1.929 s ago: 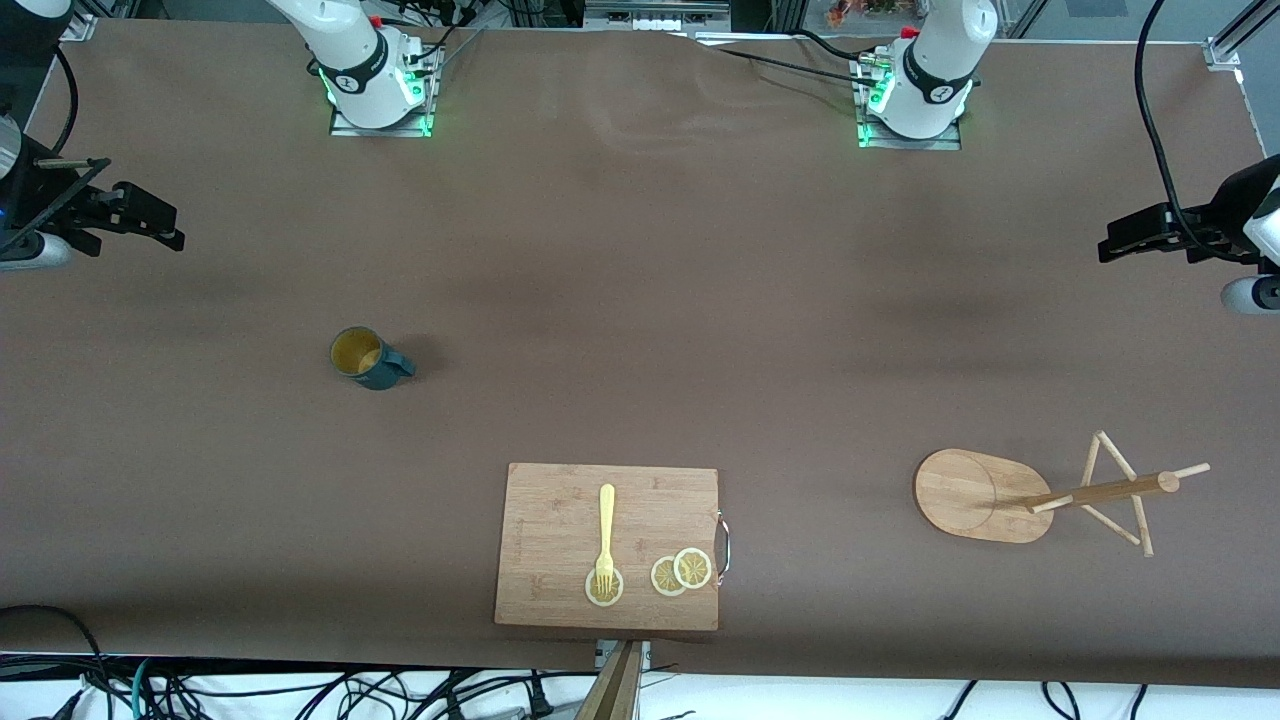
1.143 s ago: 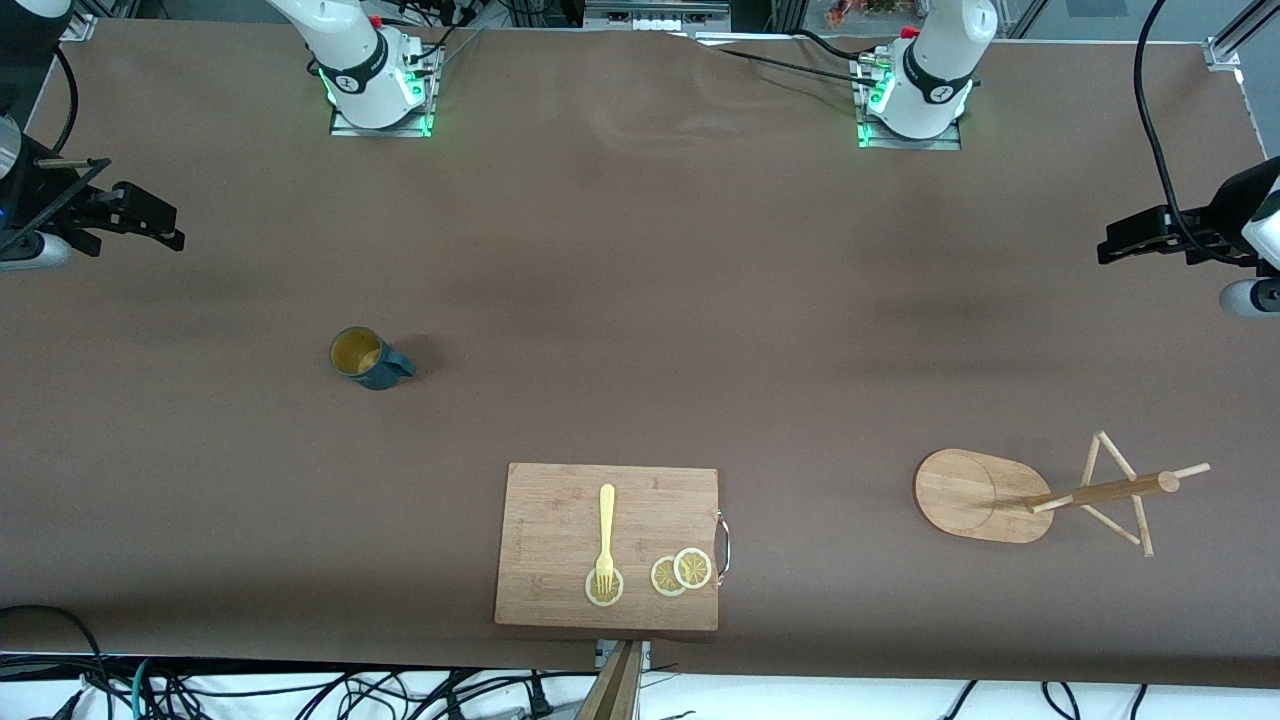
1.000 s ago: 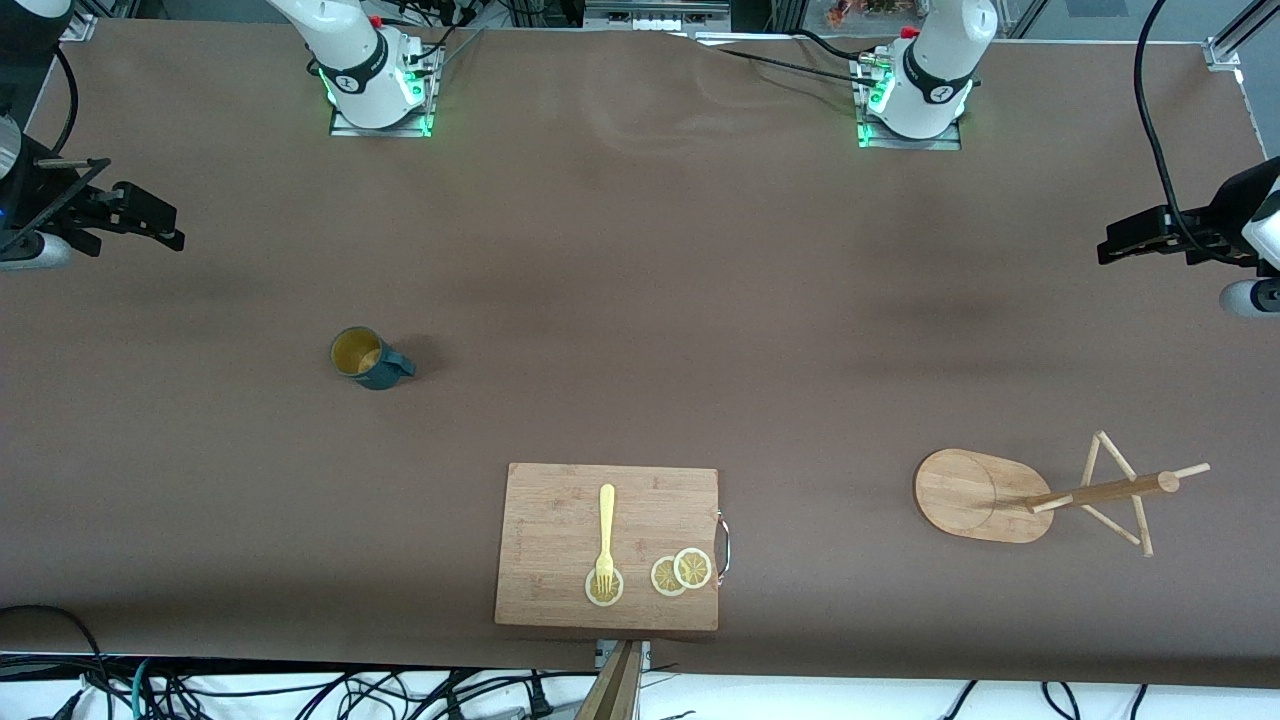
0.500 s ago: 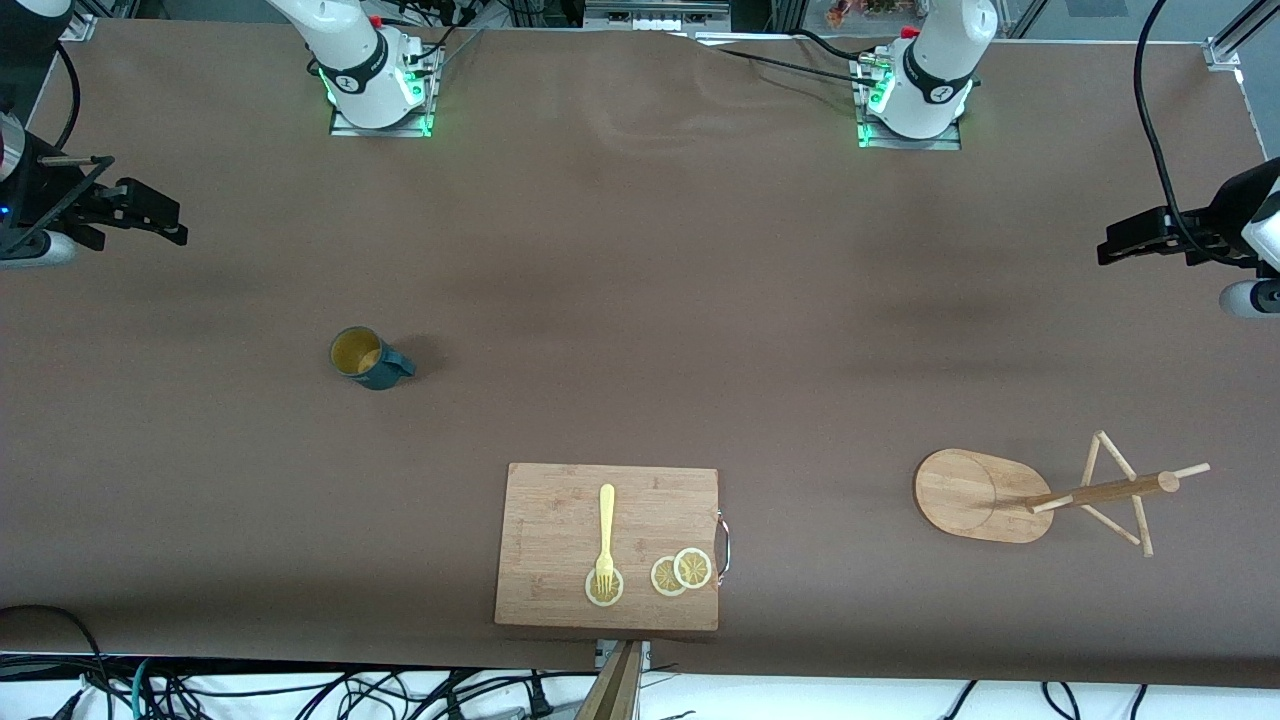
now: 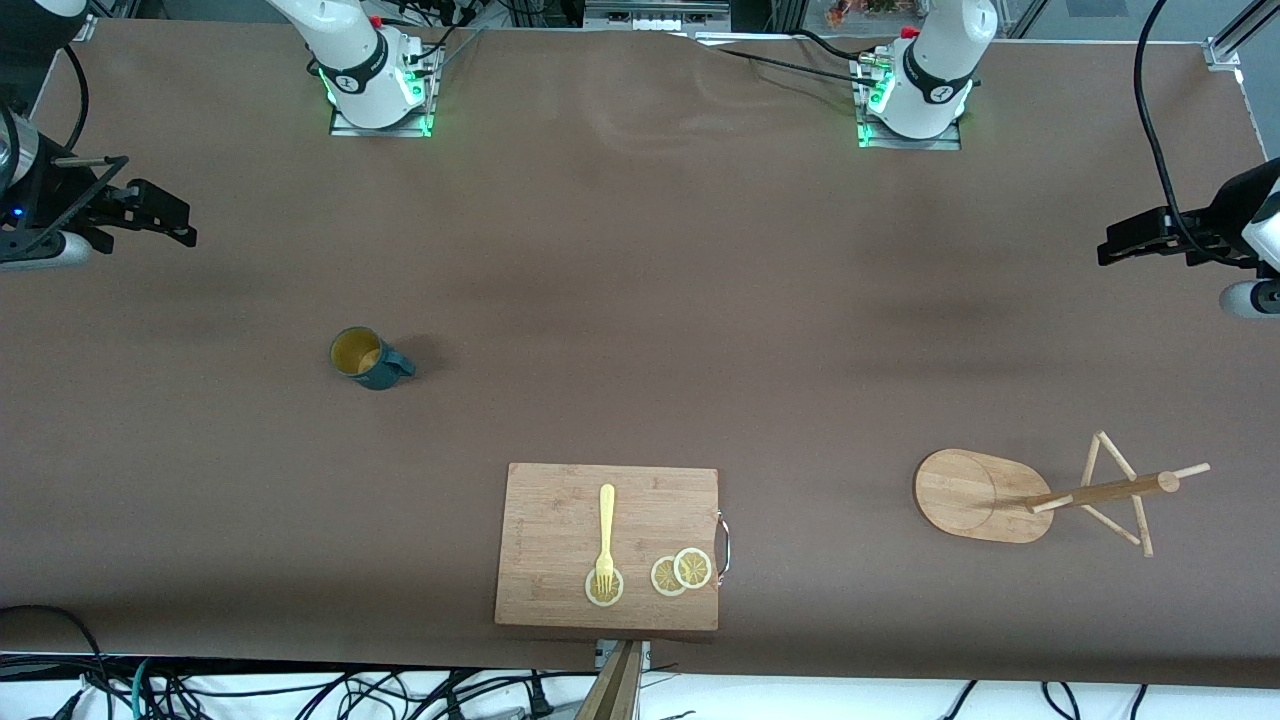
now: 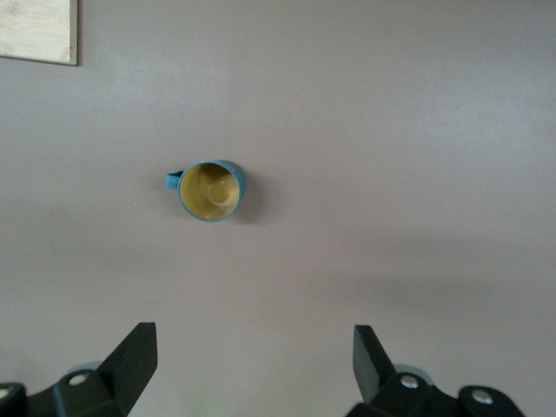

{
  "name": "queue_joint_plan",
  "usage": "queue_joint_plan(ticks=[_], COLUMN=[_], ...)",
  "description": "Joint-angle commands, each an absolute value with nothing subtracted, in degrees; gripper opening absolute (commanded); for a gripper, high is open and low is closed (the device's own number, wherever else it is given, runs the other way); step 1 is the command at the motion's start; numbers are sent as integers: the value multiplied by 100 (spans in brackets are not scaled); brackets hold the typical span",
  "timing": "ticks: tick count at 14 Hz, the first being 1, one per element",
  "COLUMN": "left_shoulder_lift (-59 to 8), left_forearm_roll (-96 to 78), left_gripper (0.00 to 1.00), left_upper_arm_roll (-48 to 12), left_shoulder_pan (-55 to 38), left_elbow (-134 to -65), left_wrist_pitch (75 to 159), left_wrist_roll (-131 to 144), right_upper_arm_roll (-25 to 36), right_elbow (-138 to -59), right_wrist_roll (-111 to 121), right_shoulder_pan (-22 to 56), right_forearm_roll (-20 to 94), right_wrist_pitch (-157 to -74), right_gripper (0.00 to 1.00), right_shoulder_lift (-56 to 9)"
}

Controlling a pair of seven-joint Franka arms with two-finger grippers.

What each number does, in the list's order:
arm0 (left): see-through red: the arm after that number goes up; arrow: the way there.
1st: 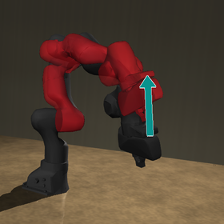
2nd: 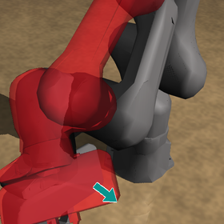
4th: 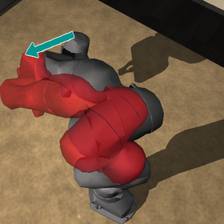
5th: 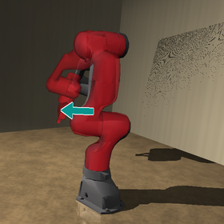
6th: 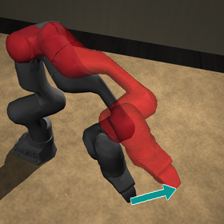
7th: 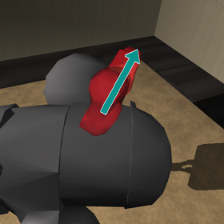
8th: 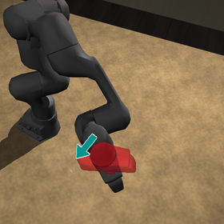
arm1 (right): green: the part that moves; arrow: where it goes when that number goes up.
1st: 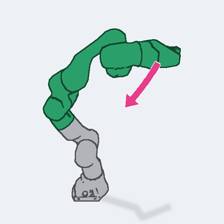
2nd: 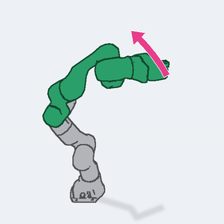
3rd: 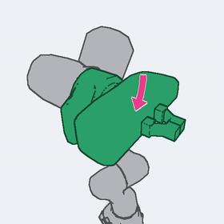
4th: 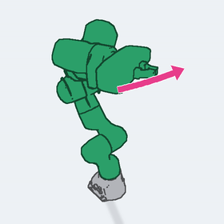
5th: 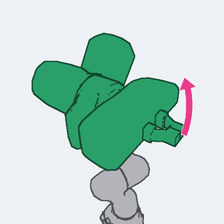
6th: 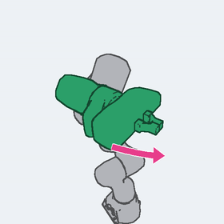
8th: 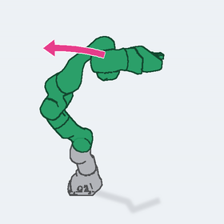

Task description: Pass cup and hang on rack

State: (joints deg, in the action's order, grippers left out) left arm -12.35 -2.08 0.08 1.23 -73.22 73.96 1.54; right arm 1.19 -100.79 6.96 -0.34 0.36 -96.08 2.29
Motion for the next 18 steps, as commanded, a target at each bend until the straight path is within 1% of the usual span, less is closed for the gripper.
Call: queue_joint_plan(ticks=[1, 4, 5, 8, 13, 16, 18], left_shoulder_lift=[-1327, -1327, -1327, -1327, -1336, -1336, -1336], left_forearm_roll=[-123, -114, -114, -123, -123, -123, -123], left_gripper=[100, 100, 100, 100, 100, 100, 100], left_upper_arm_roll=[9, 9, 9, 9, 9, 9, 9], left_shoulder_pan=[97, 97, 97, 97, 97, 97, 97], left_elbow=[-7119, -7119, -7119, -7119, -7084, -7084, -7084], left_wrist_pitch=[7348, 7348, 7348, 7348, 7348, 7348, 7348], left_wrist_roll=[132, 141, 132, 132, 141, 132, 132], right_upper_arm_roll=[70, 62, 53, 18, -62, -62, -62], right_elbow=[-10406, -10485, -10642, -11467, -11988, -12277, -12724], right_wrist_roll=[642, 633, 624, 511, -105, -201, -578], right_shoulder_pan=[-62, -62, -44, 53, 386, 396, 430], right_forearm_roll=[-61, -62, -62, -9, -9, -9, -9], right_wrist_pitch=[-9922, -10159, -10395, -11536, -12619, -13243, -14023], right_gripper=[100, 100, 100, 100, 100, 100, 100], right_shoulder_lift=[370, 63, 18, 26, -324, -667, -773])
